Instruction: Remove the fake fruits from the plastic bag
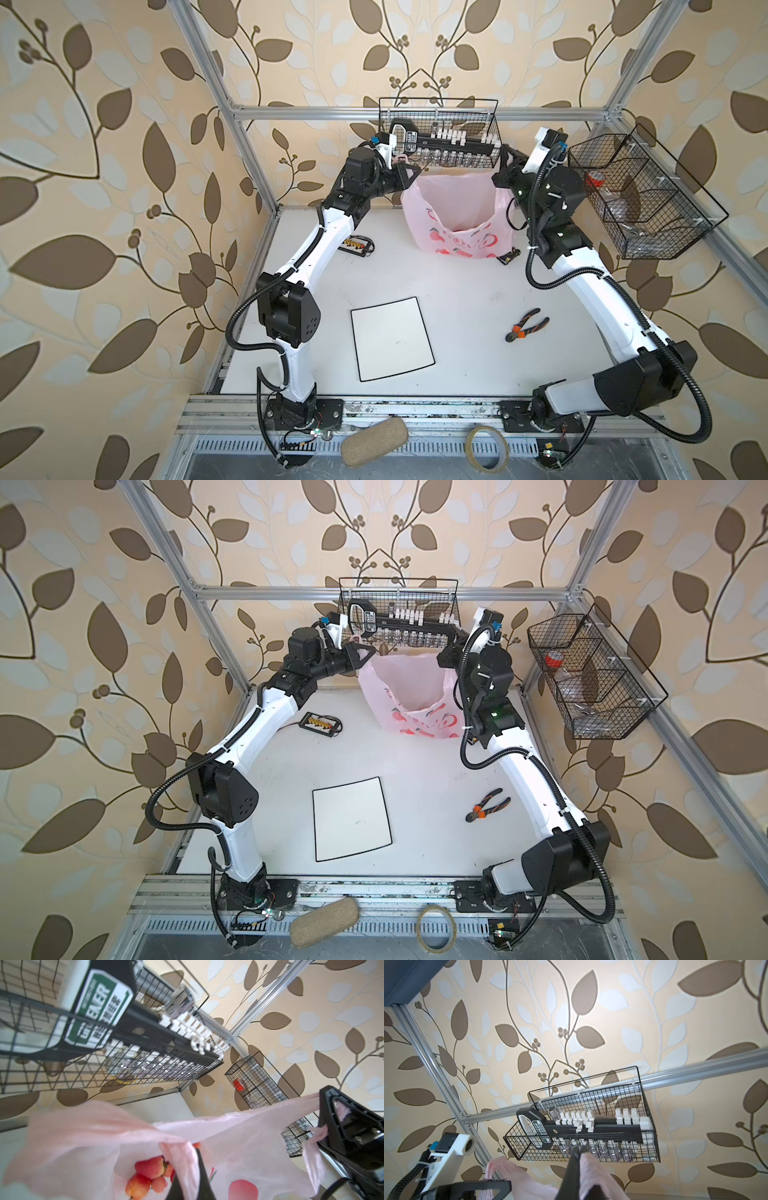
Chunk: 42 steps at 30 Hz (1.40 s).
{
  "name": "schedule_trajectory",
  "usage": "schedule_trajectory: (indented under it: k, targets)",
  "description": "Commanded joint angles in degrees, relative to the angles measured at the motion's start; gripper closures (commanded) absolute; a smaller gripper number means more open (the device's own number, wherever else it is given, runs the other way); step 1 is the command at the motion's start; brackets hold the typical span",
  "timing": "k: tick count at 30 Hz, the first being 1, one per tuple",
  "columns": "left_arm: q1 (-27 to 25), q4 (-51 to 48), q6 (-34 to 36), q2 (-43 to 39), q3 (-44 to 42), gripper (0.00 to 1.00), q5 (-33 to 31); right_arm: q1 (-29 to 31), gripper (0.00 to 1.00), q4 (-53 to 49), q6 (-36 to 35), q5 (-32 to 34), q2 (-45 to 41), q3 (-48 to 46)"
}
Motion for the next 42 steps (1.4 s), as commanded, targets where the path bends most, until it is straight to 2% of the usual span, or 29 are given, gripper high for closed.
schedule_trajectory:
  k: [1, 6, 11, 14, 19, 22, 24, 26, 31, 34, 37, 39, 42]
  targets:
    - [-0.67, 3.2, 2.27, -4.22, -0.62, 1.0, 3.11, -0.38, 1.0, 2.2, -0.1, -1.75, -3.6, -3.67]
    - [-1.49, 2.37, 6.22, -10.86, -14.6, 1.0, 6.88, -0.29, 1.0, -0.7, 6.74, -4.2, -12.5, -19.16]
    - [-5.37, 1.09, 8.44, -23.1, -35.6, 1.0, 6.04, 1.65, 1.0, -7.58, 12.48, -2.67, -23.03, -33.55]
    - [-8.07, 0.9, 7.55, -30.09, -44.3, 1.0, 3.06, 1.93, 1.0, -11.35, 14.63, -0.96, -28.41, -38.68]
    - [-9.72, 0.93, 5.38, -35.22, -54.41, 1.0, 0.01, 2.0, 1.0, -19.62, 15.96, 1.03, -31.49, -42.2]
    - [-9.7, 0.74, 6.24, -36.63, -55.54, 1.0, -1.86, 2.07, 1.0, -22.73, 15.76, 3.42, -32.37, -41.93]
    - [-9.66, 0.42, 7.15, -36.23, -54.67, 1.0, -2.13, 2.0, 0.94, -24.29, 15.14, 4.56, -32.38, -40.99]
    - [-9.72, -0.69, 8.16, -34.97, -52.73, 1.0, -1.94, 2.0, 0.82, -26.67, 13.74, 5.38, -31.67, -38.83]
    - [-9.72, -2.25, 9.44, -31.94, -47.74, 1.0, -2.24, 1.91, 0.34, -33.94, 7.57, 6.63, -30.75, -30.45]
    - [-9.72, -2.16, 9.74, -30.71, -45.51, 1.0, -2.55, 1.78, 0.22, -38.66, 0.14, 6.89, -31.79, -24.73]
    - [-9.72, -2.07, 9.97, -29.95, -44.31, 1.0, -2.29, 1.78, 0.18, -44.25, -9.12, 8.08, -31.97, -17.58]
    - [-9.72, -2.07, 10.14, -29.76, -43.94, 1.0, -2.11, 1.8, 0.19, -47.0, -14.76, 6.09, -30.99, -12.45]
    - [-9.72, -2.07, 10.43, -29.75, -43.75, 1.0, -2.02, 1.96, 0.27, -49.77, -21.92, -7.69, -27.91, -5.17]
